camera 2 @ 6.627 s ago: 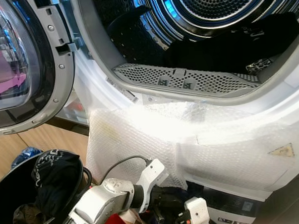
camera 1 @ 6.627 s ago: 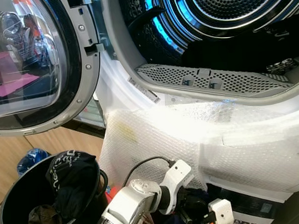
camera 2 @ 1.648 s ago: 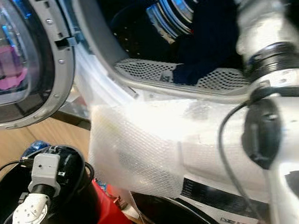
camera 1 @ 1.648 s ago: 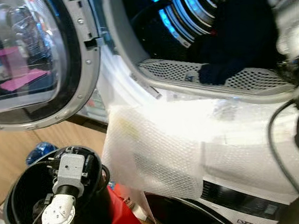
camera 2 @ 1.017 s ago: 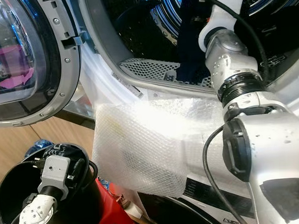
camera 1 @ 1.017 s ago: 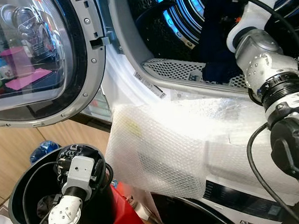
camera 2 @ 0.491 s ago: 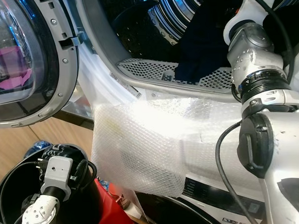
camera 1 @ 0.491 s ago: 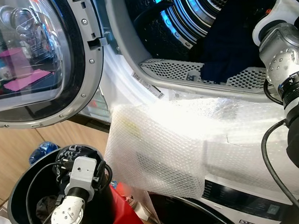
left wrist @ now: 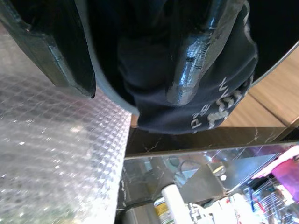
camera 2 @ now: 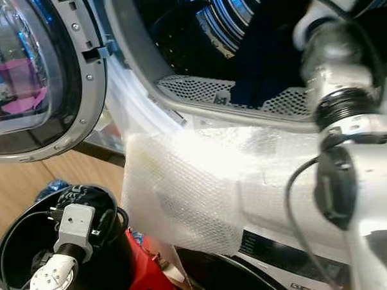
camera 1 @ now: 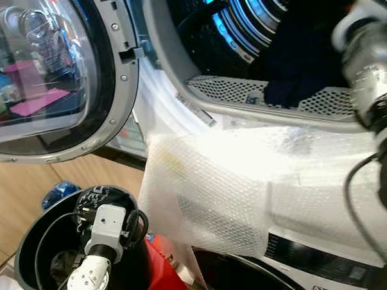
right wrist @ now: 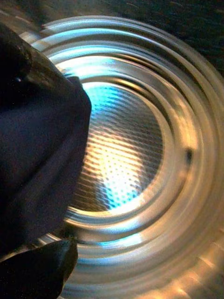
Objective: Clothes washing
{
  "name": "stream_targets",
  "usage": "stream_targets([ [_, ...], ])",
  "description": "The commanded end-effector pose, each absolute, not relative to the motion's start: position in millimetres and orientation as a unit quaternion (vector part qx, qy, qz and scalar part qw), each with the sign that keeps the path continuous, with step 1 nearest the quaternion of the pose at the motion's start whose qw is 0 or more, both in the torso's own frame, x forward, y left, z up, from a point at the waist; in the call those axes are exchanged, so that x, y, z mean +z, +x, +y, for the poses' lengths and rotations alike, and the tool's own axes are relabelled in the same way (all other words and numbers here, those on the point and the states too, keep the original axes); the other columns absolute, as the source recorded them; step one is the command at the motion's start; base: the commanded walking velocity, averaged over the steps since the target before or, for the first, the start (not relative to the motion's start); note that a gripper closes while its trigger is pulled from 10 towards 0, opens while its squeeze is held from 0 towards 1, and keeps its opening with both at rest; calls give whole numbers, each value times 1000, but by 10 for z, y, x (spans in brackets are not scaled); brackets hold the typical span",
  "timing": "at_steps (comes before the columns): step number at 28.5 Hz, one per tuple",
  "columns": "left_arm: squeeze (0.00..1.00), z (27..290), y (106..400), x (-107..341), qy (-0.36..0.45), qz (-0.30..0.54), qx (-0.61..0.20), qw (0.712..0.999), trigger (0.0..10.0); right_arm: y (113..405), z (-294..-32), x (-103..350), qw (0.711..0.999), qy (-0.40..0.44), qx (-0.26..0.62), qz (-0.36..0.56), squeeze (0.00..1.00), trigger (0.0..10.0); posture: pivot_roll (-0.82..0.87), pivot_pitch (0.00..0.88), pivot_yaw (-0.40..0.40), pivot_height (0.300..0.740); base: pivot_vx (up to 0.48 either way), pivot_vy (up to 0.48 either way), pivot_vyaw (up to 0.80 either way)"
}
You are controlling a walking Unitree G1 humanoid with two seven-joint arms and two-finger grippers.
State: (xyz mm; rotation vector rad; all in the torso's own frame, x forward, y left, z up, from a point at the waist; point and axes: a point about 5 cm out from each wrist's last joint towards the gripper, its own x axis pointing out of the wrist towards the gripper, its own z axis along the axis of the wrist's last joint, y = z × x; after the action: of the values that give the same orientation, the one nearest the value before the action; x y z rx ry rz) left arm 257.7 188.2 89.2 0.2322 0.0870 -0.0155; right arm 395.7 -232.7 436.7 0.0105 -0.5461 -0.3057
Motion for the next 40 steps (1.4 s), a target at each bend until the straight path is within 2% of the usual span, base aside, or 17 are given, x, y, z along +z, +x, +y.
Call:
stream_targets([
  [1, 0, 1919, 2569, 940, 118, 38, 2, 992, 10000, 3941, -2205, 4491, 952, -29, -122, -279, 1000, 10000, 42, 0, 112, 740, 0, 0, 0],
  [6, 0, 1900, 2571, 925, 120, 41, -4, 992, 10000, 4180, -1916, 3924, 982, -101, -32, -157, 1000, 10000, 40, 0, 112, 740, 0, 0, 0],
  [7, 0, 1893, 2577, 927, 119, 40, -4, 992, 10000, 4219, -1849, 3770, 989, -25, -11, -144, 1000, 10000, 40, 0, 112, 740, 0, 0, 0],
  [13, 0, 1875, 2591, 937, 116, 36, -4, 993, 10000, 4065, -1933, 4257, 961, 53, -29, -268, 1000, 10000, 42, 0, 111, 740, 0, 0, 0],
  [14, 0, 1872, 2589, 937, 114, 35, -4, 993, 10000, 3958, -1930, 4502, 939, 85, -4, -332, 1000, 10000, 37, 0, 111, 740, 0, 0, 0],
  [16, 0, 1872, 2585, 933, 114, 35, -4, 993, 10000, 3902, -1892, 4616, 925, 110, 33, -363, 1000, 10000, 34, 0, 111, 740, 0, 0, 0],
  [19, 0, 1871, 2582, 931, 113, 34, -5, 993, 10000, 3889, -1848, 4642, 918, 130, 67, -370, 1000, 10000, 29, 0, 112, 740, 0, 0, 0],
  [20, 0, 1863, 2581, 926, 113, 35, -6, 993, 10000, 3886, -1807, 4643, 911, 147, 97, -372, 0, 10000, 28, 0, 113, 740, 0, 0, 0],
  [23, 0, 1853, 2581, 919, 112, 35, -8, 993, 10000, 3876, -1668, 4619, 891, 172, 189, -374, 0, 10000, 24, 0, 115, 740, 0, 0, 0],
  [25, 0, 1853, 2583, 918, 112, 35, -9, 993, 10000, 3855, -1553, 4589, 864, 210, 275, -366, 0, 10000, 24, 0, 115, 740, 0, 0, 0],
  [27, 0, 1854, 2584, 909, 113, 37, -10, 993, 10000, 3761, -1420, 4512, 812, 268, 383, -351, 0, 10000, 13, 0, 113, 740, 0, 0, 0],
  [29, 0, 1855, 2585, 907, 114, 37, -11, 993, 10000, 3715, -1378, 4483, 793, 282, 417, -344, 0, 10000, 12, 0, 113, 740, 0, 0, 0],
  [33, 0, 1835, 2597, 907, 114, 36, -17, 993, 10000, 3087, -1118, 4032, 683, 254, 607, -318, 0, 10000, 15, 0, 110, 740, 0, 0, 0],
  [34, 0, 1835, 2597, 907, 114, 36, -17, 993, 10000, 3087, -1118, 4032, 683, 254, 607, -318, 0, 10000, 15, 0, 110, 740, 0, 0, 0],
  [36, 0, 1834, 2598, 910, 113, 35, -17, 993, 10000, 2943, -1077, 3900, 653, 252, 650, -296, 0, 10000, 15, 0, 108, 740, 0, 0, 0],
  [37, 0, 1846, 2596, 917, 113, 34, -14, 993, 10000, 2678, -1040, 3621, 597, 274, 713, -247, 0, 10000, 16, 0, 108, 740, 0, 0, 0],
  [40, 0, 1870, 2580, 921, 111, 32, -9, 993, 10000, 2365, -992, 3221, 544, 330, 747, -195, 0, 10000, 18, 0, 103, 740, 0, 0, 0],
])
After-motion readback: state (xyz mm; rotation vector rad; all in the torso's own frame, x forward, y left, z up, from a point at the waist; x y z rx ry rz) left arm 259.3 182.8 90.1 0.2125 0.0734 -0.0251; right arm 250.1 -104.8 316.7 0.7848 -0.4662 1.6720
